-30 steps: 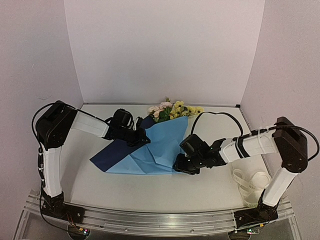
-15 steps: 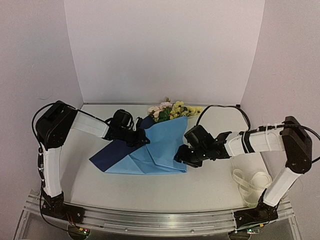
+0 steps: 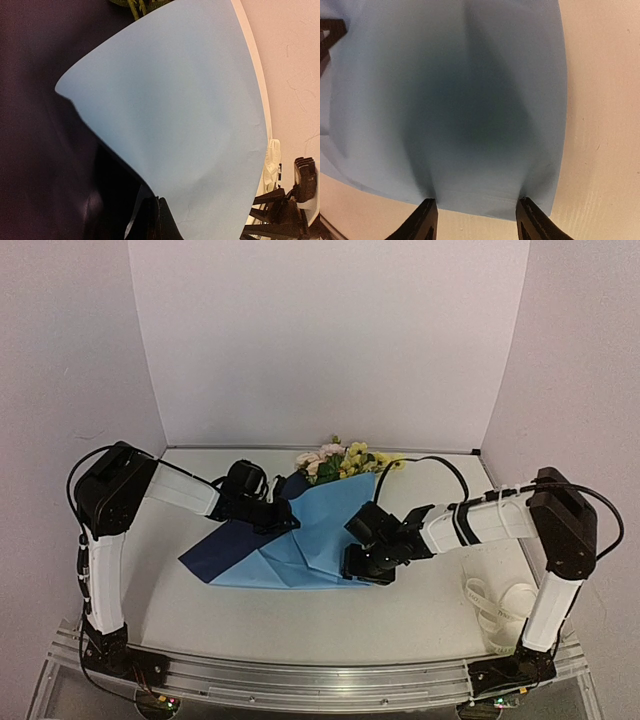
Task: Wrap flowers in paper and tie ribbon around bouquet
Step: Press the fold line on the 2/3-folded wrapping paper.
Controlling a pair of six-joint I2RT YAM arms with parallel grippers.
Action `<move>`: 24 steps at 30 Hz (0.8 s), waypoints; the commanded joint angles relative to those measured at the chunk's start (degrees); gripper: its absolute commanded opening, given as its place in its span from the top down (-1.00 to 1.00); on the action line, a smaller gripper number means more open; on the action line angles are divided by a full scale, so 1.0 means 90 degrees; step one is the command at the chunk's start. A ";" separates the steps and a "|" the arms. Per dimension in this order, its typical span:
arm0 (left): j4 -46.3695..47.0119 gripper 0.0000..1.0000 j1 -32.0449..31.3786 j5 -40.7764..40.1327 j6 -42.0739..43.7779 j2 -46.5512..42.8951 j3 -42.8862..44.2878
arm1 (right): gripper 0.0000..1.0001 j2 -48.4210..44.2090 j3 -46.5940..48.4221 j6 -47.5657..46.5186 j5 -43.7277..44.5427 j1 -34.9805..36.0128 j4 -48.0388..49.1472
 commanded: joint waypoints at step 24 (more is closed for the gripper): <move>-0.1158 -0.03 -0.0158 -0.1369 0.0031 -0.1686 0.0571 | 0.05 0.0792 0.0237 -0.0068 0.0408 0.0204 -0.0841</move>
